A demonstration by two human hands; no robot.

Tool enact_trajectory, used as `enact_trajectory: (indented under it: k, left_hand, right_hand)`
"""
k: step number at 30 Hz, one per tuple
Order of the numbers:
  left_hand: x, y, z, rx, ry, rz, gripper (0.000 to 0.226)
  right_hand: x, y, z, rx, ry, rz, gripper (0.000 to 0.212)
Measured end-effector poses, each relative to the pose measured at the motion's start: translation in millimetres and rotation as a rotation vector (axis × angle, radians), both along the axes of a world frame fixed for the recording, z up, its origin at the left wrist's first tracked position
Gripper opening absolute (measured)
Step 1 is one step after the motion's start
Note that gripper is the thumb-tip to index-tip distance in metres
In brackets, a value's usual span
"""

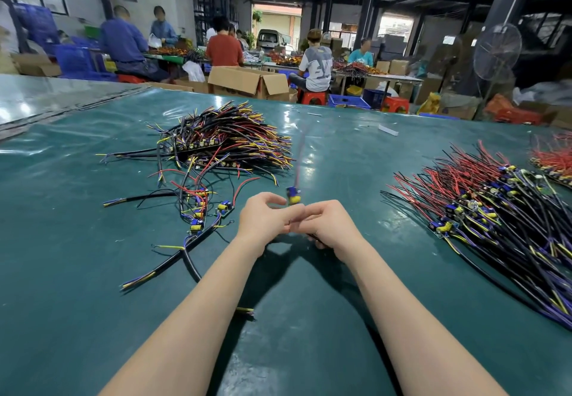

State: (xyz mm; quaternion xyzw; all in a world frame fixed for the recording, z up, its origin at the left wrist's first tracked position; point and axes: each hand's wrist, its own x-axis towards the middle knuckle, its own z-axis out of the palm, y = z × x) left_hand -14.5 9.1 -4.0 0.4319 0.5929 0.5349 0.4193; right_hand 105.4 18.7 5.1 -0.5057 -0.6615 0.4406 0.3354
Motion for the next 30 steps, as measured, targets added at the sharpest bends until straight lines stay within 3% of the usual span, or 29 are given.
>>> enact_trajectory:
  k: [3,9,14,18,25,30]
  left_hand:
    - [0.1,-2.6,0.4,0.056,0.036,0.007,0.019]
    - [-9.0,0.0,2.9,0.172,-0.06,-0.004,0.016]
    - [-10.6,2.6,4.7,0.176,-0.155,0.133,0.027]
    - [-14.9,5.0,5.8,0.068,-0.086,0.176,0.049]
    - [-27.7,3.9,11.9,-0.185,-0.331,-0.038,0.044]
    - [-27.4,1.9,12.1,-0.147,-0.267,-0.253,0.023]
  right_hand:
    - [-1.4,0.7,-0.3,0.033,-0.109,-0.02,0.026]
    - [-2.5,-1.3,0.0,-0.184,0.188,0.015,0.015]
    - [-8.9,-4.6,0.1,-0.032,0.234,0.072,0.021]
    - [-9.7,-7.7,0.6,0.136,0.107,0.173,0.01]
    - [-12.0,-6.0,-1.0,0.192,-0.006,0.143,0.021]
    - [-7.7,-5.5,-0.2,0.135,-0.067,0.115,0.033]
